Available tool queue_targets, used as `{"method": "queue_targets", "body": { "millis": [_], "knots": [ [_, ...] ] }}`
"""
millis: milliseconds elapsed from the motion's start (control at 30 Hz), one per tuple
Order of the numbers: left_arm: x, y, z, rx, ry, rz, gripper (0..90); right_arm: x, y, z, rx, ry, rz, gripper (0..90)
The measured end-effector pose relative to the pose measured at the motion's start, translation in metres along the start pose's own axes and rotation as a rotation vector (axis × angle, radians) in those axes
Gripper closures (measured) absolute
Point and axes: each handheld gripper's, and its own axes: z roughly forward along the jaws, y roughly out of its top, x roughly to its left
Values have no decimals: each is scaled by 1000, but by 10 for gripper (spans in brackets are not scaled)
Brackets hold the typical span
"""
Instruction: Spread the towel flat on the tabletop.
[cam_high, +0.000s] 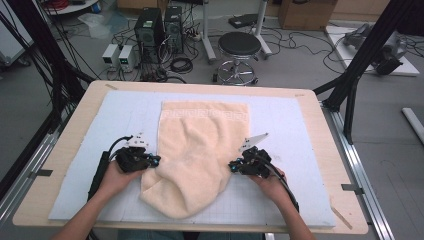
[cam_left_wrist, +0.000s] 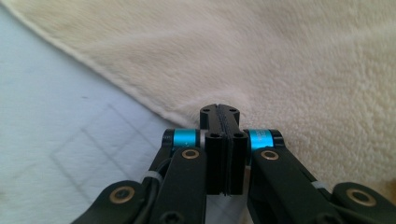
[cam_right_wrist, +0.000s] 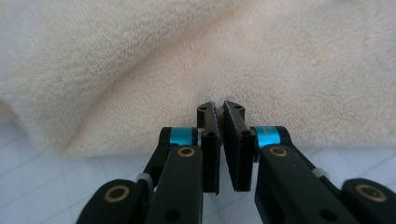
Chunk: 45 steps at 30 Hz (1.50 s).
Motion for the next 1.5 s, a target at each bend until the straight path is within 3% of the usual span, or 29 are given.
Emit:
{"method": "queue_targets", "body": {
  "millis": [67, 200, 267, 333, 400, 467, 500, 567, 600, 667, 767, 933, 1000, 1033, 1133, 1200, 1267, 1300, 1333, 1367, 1433, 1500],
  "knots": [
    [11, 3, -7, -49, 39, -55, 893, -3, 4, -11, -31, 2, 18, 863],
    [37, 16, -16, -141, 92, -174, 894, -17, 20, -41, -97, -48, 40, 863],
    [45, 27, -18, -178, 124, -196, 894, -25, 31, -48, -111, -60, 42, 863],
    [52, 38, -14, -190, 172, -211, 894, -33, 43, -48, -108, -84, 47, 863],
    [61, 46, -6, -167, 247, -235, 898, -46, 53, -42, -92, -121, 70, 861],
    [68, 46, 0, -164, 239, -264, 893, -61, 60, -32, -84, -149, 109, 850],
    [71, 45, 1, -171, 211, -270, 852, -66, 62, -28, -82, -150, 120, 842],
    [69, 44, 0, -157, 164, -250, 758, -71, 63, -19, -67, -156, 114, 809],
    [65, 43, -2, -134, 135, -204, 746, -71, 63, -19, -67, -154, 117, 788],
    [56, 41, -6, -144, 103, -164, 710, -69, 61, -20, -64, -145, 123, 711],
    [44, 37, -14, -147, 47, -118, 659, -59, 57, -28, -92, -128, 80, 643],
    [21, 28, -29, -162, -34, -49, 574, -24, 39, -41, -150, -86, -28, 569],
    [6, 24, -34, -135, -59, 5, 555, -12, 31, -40, -145, -70, -59, 549],
    [-1, 20, -35, -144, -68, 24, 531, -5, 27, -38, -114, -51, -68, 519],
    [-19, 12, -30, -142, -113, 65, 500, 9, 16, -30, -137, -22, -91, 485],
    [-27, 10, -19, -117, -128, 91, 481, 14, 13, -16, -87, -24, -97, 430],
    [-32, 11, -5, -87, -142, 90, 469, 17, 16, 2, -50, -30, -102, 413],
    [-34, 12, 3, -64, -153, 100, 484, 18, 18, 8, -48, -31, -111, 416],
    [-35, 13, 10, -48, -175, 93, 564, 19, 22, 15, -41, -40, -126, 439],
    [-35, 14, 16, -37, -192, 89, 698, 19, 26, 22, -41, -55, -145, 493],
    [-35, 18, 22, -33, -169, 71, 851, 18, 33, 31, -60, -31, -151, 768],
    [-27, 24, 20, -47, -135, 43, 869, 15, 46, 32, -57, -15, -144, 852]
  ]
}}
